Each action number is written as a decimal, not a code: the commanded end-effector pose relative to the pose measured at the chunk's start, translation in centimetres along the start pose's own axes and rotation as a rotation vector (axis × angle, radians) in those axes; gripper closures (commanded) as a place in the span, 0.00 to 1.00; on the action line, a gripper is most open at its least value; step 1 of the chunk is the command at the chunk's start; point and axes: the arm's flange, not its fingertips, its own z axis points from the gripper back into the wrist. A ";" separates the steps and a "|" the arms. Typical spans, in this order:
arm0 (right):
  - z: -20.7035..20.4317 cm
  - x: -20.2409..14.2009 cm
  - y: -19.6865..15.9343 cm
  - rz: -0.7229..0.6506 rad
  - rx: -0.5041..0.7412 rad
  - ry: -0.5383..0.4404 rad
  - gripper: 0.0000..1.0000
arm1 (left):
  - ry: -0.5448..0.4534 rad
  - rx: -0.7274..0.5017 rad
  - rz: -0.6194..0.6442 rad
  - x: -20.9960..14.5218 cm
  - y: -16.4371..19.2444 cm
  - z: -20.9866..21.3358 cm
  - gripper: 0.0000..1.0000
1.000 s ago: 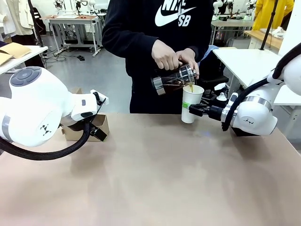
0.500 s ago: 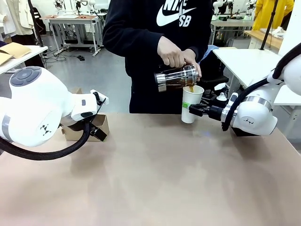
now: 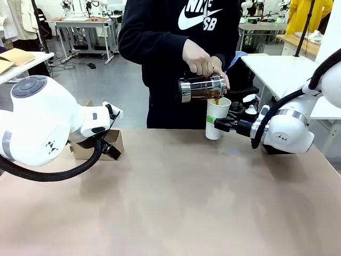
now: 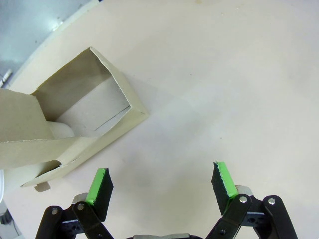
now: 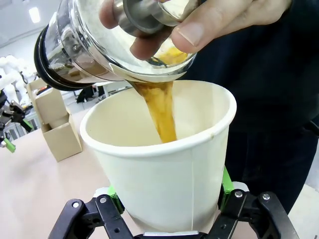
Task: Pour a drink into a cup and package it in a carrier.
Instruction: When a person places the Paper Cup Lid on the 600 ml Paper Cup , lift the 600 ml Paper Cup.
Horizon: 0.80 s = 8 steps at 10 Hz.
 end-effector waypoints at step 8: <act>-0.2 0.1 0.1 -0.006 0.002 -0.007 0.19 | -0.001 -0.001 -0.001 0.0 0.0 0.1 0.00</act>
